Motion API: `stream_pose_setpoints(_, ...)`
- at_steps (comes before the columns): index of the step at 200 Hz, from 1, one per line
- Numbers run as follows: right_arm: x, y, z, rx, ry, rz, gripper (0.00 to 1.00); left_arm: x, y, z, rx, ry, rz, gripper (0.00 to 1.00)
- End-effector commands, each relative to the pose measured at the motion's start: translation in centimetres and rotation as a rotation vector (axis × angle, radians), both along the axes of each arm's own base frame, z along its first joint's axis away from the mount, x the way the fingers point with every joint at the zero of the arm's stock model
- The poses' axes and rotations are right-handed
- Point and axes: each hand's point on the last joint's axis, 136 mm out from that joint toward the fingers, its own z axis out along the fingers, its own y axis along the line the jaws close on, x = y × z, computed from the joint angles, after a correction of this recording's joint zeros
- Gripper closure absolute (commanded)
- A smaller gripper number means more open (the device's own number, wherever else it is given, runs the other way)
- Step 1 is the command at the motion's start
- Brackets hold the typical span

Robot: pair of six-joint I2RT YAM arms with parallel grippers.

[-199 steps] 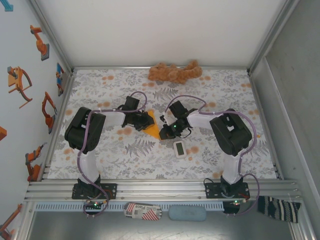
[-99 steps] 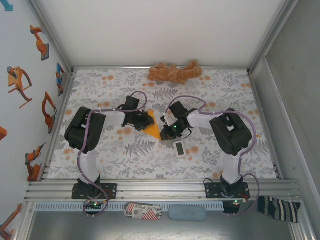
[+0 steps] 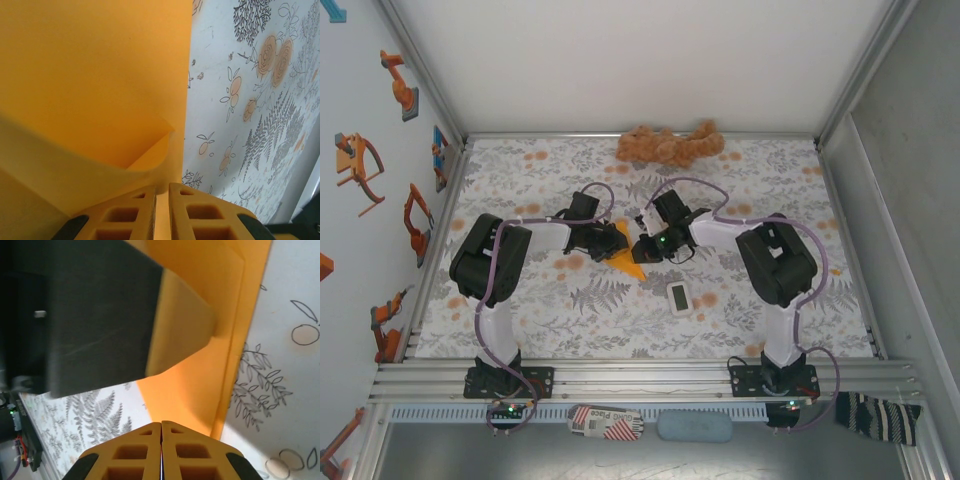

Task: Fold a paper plane with a square sheet of paper (pick it up from the middle)
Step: Fourth fold the wing at the center of the table.

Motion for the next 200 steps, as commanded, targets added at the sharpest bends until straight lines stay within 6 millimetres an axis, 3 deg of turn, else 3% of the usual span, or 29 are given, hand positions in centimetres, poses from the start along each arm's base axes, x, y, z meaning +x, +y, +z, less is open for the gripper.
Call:
stream_pose_setpoints(1, 0.1, 0.6, -0.1, -0.005, 0.011, 0.011, 0.93, -1.2, 1.4, -2.9, 0.089, 0.071, 0.006, 0.83)
stream_pose_setpoints(39, -0.6, 0.1, -1.7, -0.051, 0.038, 0.024, 0.93, -1.2, 1.4, -3.0, 0.087, 0.075, 0.006, 0.83)
stream_pose_setpoints(79, -1.3, -1.3, -3.8, -0.133, 0.059, 0.03, 0.94, -0.5, 0.8, -1.9, 0.067, 0.054, -0.002, 0.83)
stream_pose_setpoints(124, -2.2, -3.2, -5.9, -0.242, 0.078, 0.035, 0.95, 1.1, -0.2, 2.3, 0.009, -0.049, -0.038, 0.84)
stream_pose_setpoints(146, -2.2, -3.3, -6.1, -0.247, 0.083, 0.03, 0.96, 0.8, -0.4, 4.1, -0.015, -0.106, -0.051, 0.88)
stream_pose_setpoints(200, -2.1, -3.2, -6.2, -0.248, 0.092, 0.023, 0.98, -1.9, -0.7, 2.2, -0.008, -0.069, -0.085, 0.95)
